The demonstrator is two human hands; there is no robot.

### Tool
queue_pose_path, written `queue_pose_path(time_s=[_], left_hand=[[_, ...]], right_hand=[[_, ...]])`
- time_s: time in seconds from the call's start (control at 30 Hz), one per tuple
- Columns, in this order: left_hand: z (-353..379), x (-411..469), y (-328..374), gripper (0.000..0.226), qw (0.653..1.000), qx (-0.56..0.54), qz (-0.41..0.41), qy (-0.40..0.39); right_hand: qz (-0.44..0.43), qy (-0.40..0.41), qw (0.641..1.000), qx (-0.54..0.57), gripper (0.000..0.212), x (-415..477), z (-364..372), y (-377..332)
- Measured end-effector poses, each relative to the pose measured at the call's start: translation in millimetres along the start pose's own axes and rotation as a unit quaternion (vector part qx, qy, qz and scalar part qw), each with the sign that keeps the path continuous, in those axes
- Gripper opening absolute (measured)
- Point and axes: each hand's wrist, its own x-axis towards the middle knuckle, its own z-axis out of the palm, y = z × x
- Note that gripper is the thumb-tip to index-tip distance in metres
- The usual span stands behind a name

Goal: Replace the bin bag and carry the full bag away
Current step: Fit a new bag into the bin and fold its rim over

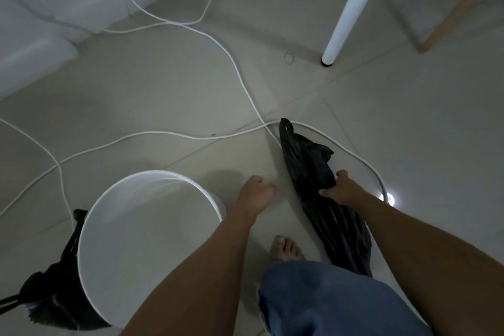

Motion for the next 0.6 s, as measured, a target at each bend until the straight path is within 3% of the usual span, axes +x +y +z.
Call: queue_pose_path(time_s=[0.13, 0.3, 0.37, 0.47, 0.6], left_hand=[[11, 5, 7, 0.065, 0.999, -0.035, -0.013, -0.026], [21, -4, 24, 0.058, 0.978, -0.183, -0.06, -0.076], [19, -6, 30, 0.041, 0.97, -0.235, -0.043, -0.052], [7, -10, 40, 0.005, 0.975, -0.218, 0.03, 0.043], [-34, -49, 75, 0.012, 0.972, -0.17, 0.127, 0.097]], right_hand=[[-0.052, -0.006, 0.999, -0.007, 0.048, 9, 6, -5], [-0.12, -0.061, 0.981, 0.14, 0.047, -9, -4, -39], [-0.137, -0.088, 0.97, 0.18, 0.043, -21, -13, -53], [-0.168, -0.098, 0.96, 0.203, 0.042, -42, -29, -72], [-0.221, -0.079, 0.95, 0.205, 0.048, -90, -61, -109]])
